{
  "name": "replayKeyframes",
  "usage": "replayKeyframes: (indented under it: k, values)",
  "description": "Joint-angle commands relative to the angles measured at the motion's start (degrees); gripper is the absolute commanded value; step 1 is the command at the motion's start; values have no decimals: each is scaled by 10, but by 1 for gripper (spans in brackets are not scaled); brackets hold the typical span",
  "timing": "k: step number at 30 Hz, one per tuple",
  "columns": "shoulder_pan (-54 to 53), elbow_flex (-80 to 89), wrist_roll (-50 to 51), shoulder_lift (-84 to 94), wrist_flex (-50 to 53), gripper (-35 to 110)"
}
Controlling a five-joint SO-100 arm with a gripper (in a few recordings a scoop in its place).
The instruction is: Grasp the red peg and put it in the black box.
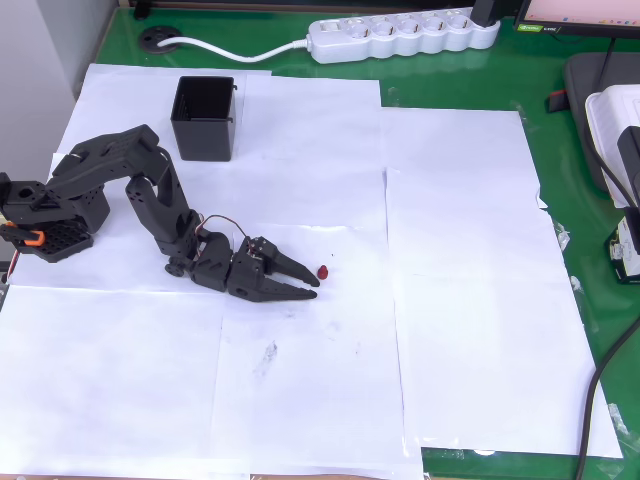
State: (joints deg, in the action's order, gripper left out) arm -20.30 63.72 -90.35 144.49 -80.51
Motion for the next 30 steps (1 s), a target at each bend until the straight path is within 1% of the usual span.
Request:
replayKeyframes:
  k: [1,4,5,7,10,11,12,13,18,25,30]
  values:
    - [2,8,-6,13,-4,2]
    - [0,8,-5,15,-8,6]
    - [-2,9,-4,16,-8,12]
    - [-3,9,-4,16,-8,31]
    - [-3,10,-4,16,-8,34]
    - [-4,12,-4,17,-8,41]
    - [-4,12,-3,17,-8,41]
    - [-4,13,-3,17,-8,45]
    - [3,-7,4,-4,8,45]
    - [7,-111,26,-138,139,45]
    - [12,-110,25,-151,164,45]
